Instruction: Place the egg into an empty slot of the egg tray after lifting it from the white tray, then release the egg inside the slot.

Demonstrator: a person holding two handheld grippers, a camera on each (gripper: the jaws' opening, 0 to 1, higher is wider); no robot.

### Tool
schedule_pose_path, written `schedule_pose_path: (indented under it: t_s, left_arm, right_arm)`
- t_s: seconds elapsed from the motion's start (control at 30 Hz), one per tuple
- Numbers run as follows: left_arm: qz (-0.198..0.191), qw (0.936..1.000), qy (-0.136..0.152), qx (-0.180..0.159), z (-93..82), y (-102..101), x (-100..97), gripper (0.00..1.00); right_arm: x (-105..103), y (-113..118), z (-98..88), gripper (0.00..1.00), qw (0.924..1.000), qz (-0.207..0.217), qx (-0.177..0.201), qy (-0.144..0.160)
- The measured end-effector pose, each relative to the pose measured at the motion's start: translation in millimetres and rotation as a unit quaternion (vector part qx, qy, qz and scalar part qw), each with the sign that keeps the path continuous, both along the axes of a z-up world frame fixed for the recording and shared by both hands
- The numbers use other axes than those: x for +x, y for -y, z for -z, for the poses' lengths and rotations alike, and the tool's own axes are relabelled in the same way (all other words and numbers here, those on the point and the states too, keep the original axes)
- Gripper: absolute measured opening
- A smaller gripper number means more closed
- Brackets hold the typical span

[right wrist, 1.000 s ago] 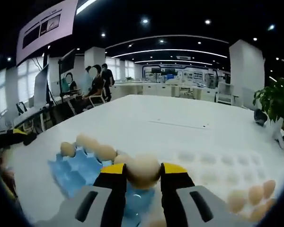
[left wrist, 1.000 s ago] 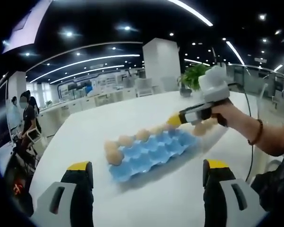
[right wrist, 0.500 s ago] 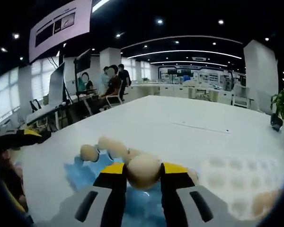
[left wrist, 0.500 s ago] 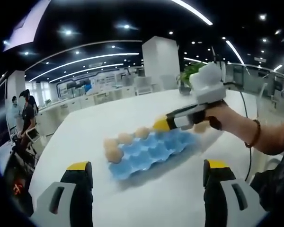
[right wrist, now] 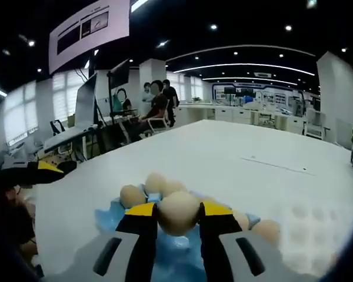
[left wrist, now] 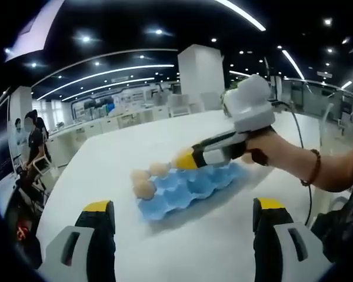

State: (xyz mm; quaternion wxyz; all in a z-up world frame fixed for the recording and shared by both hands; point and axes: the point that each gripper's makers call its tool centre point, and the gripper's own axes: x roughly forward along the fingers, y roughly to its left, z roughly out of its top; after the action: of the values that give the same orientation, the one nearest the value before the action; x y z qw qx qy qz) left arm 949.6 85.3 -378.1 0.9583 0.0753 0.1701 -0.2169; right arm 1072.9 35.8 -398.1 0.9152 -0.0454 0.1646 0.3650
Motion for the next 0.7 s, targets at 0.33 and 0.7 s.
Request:
schedule_pose_path:
  t_s: [0.33, 0.7]
  left_arm:
    - [-0.007, 1.0000, 0.000, -0.002, 0.6, -5, -0.7, 1.00]
    - [-0.012, 0.9999, 0.001, -0.002, -0.9, -10, 0.4, 1.00]
  right_arm:
    - [1, -19, 9.1, 0.28, 0.9987, -0.031, -0.026, 0.032]
    - [2, -33, 28.4, 0.29, 0.9969, -0.066, -0.039, 0.014]
